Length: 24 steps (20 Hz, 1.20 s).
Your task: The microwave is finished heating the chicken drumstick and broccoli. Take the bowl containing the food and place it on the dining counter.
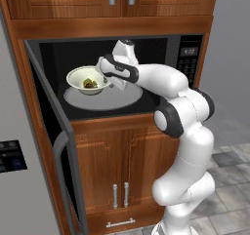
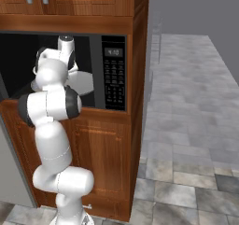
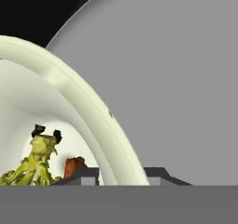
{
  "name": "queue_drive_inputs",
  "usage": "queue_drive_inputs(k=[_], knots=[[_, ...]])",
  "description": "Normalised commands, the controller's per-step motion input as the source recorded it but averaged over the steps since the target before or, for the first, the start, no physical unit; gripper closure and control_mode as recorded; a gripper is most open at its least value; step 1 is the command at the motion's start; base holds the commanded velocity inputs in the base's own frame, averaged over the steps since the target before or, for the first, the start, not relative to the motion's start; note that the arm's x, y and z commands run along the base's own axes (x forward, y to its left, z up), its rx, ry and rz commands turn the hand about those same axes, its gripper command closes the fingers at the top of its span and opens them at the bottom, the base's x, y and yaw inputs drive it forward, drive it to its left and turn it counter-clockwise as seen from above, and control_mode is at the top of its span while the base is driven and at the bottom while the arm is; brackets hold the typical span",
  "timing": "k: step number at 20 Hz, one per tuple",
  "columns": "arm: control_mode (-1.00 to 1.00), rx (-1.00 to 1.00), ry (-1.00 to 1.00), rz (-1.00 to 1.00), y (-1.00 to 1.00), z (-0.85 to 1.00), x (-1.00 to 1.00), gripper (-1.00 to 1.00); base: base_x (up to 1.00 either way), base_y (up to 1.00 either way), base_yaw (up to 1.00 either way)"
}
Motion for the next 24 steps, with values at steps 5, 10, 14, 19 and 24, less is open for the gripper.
queue_drive_inputs(k=[5, 10, 14, 19, 24], knots=[[-1.00, 0.01, -0.04, 0.00, 0.00, -0.20, 0.00, 1.00, 0.00, 0.00, 0.00], [-1.00, 0.09, -0.09, -0.02, 0.00, -0.10, -0.04, 1.00, 0.00, 0.00, 0.00], [-1.00, 0.12, -0.12, -0.06, 0.00, -0.01, -0.16, 1.00, 0.00, 0.00, 0.00], [-1.00, 0.14, -0.17, -0.06, 0.00, 0.00, -0.35, 1.00, 0.00, 0.00, 0.00], [-1.00, 0.13, -0.19, -0.05, -0.06, 0.11, -0.82, 1.00, 0.00, 0.00, 0.00]])
